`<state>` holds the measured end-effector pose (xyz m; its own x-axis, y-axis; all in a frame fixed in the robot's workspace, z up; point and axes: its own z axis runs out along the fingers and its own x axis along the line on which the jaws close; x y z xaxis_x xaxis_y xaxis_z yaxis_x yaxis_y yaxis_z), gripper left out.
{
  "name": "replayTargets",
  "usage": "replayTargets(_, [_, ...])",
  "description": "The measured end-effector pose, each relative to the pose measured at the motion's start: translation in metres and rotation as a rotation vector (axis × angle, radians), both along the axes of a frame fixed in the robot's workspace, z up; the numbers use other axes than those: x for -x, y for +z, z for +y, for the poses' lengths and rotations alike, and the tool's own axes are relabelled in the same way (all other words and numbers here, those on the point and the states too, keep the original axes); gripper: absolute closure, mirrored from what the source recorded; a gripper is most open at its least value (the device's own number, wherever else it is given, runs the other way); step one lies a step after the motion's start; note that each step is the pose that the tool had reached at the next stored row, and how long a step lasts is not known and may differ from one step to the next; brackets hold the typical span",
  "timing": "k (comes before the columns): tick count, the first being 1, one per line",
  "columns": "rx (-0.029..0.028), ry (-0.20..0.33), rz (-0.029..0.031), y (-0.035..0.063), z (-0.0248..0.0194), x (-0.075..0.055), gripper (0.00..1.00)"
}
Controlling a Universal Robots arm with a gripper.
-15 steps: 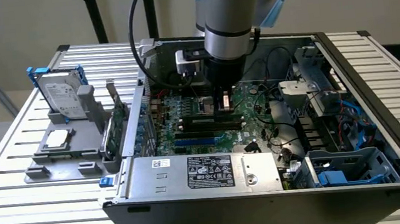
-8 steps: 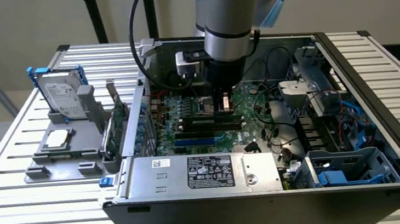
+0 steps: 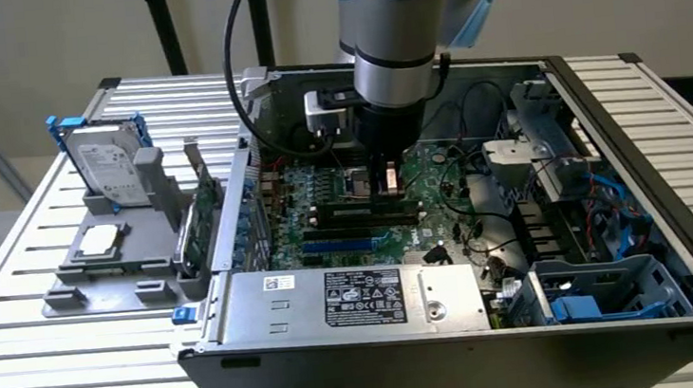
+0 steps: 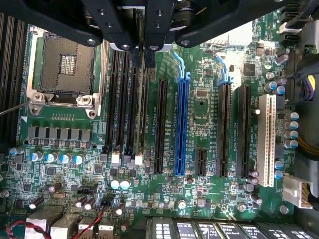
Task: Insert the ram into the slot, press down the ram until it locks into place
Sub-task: 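Insert the ram into the slot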
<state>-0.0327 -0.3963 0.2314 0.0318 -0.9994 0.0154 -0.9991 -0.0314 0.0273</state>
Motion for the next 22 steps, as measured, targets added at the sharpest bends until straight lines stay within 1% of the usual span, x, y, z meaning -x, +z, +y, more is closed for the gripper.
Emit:
replayTargets(7, [0.0022, 0.000, 0.0001, -0.0023, 0.0002, 0.0000, 0.87])
replayTargets(16, [0.0034, 0.000, -0.0001, -0.0037, 0.0014, 0.0000, 0.87])
replayTargets(22, [0.0053, 0.000, 0.0000, -0.0043, 0.0024, -0.0002, 0.87])
